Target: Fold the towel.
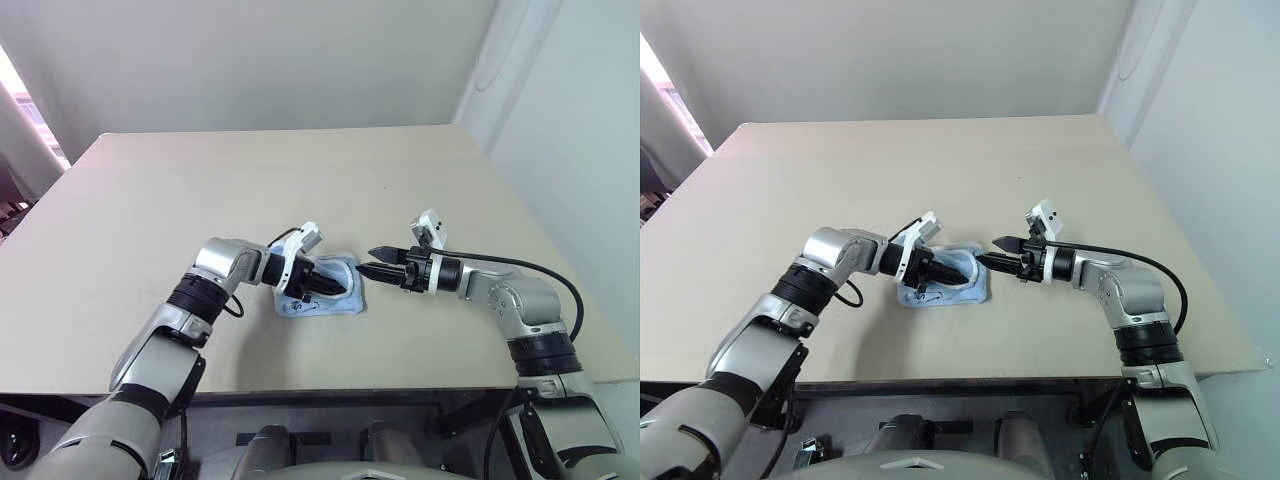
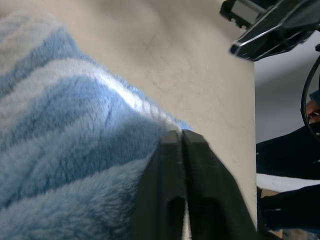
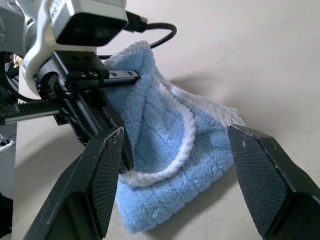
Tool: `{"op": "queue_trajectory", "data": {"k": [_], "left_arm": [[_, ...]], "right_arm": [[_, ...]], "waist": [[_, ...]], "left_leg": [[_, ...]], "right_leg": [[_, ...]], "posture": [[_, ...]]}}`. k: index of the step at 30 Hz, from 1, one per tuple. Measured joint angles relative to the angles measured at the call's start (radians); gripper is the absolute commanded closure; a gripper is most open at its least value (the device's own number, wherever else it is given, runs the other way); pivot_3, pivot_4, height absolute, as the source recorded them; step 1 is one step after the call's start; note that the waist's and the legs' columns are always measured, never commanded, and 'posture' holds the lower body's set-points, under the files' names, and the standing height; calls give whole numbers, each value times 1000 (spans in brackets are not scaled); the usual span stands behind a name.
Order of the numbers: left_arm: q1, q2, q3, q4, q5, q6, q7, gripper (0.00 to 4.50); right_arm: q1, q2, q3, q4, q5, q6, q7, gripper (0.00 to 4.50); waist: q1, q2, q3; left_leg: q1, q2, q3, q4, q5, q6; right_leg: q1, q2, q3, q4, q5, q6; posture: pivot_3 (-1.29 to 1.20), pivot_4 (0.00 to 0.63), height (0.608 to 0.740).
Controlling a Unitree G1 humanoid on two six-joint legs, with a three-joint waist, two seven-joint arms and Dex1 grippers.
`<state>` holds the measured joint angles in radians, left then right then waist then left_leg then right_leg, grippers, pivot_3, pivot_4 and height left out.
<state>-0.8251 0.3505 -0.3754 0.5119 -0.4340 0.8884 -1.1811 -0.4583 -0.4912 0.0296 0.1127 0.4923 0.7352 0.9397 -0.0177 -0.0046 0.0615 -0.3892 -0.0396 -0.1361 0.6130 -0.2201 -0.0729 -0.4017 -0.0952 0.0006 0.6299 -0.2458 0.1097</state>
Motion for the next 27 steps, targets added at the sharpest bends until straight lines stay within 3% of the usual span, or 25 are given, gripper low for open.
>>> {"op": "queue_trajectory", "data": {"k": [3, 15, 22, 27], "left_arm": [[0, 17, 3, -17, 0, -2, -46, 2124], [-24, 163, 159, -112, -2, -92, -88, 2124], [32, 335, 177, -138, 62, -246, -147, 2124], [71, 380, 168, -85, 141, -351, -174, 2124]], "right_arm": [[7, 0, 1, 0, -3, 0, -1, 1049], [6, 1, 3, 2, -8, -1, 0, 1049], [5, 9, 17, -33, -4, 0, 10, 1049], [-19, 34, 42, -73, 5, 3, 12, 1049]], "waist": [[-2, 0, 0], [-3, 0, 0], [-5, 1, 0], [1, 1, 0]], "left_leg": [[0, 0, 0, 0, 0, 0], [0, 0, 0, 0, 0, 0], [1, 0, 0, 0, 0, 0], [1, 0, 0, 1, 0, 0]], "right_leg": [[0, 0, 0, 0, 0, 0], [0, 0, 0, 1, 0, 0], [0, 1, 1, 1, 0, 0], [0, 1, 1, 2, 0, 0]], "posture": [[0, 0, 731], [0, 0, 731], [0, 0, 731], [0, 0, 731]]}}
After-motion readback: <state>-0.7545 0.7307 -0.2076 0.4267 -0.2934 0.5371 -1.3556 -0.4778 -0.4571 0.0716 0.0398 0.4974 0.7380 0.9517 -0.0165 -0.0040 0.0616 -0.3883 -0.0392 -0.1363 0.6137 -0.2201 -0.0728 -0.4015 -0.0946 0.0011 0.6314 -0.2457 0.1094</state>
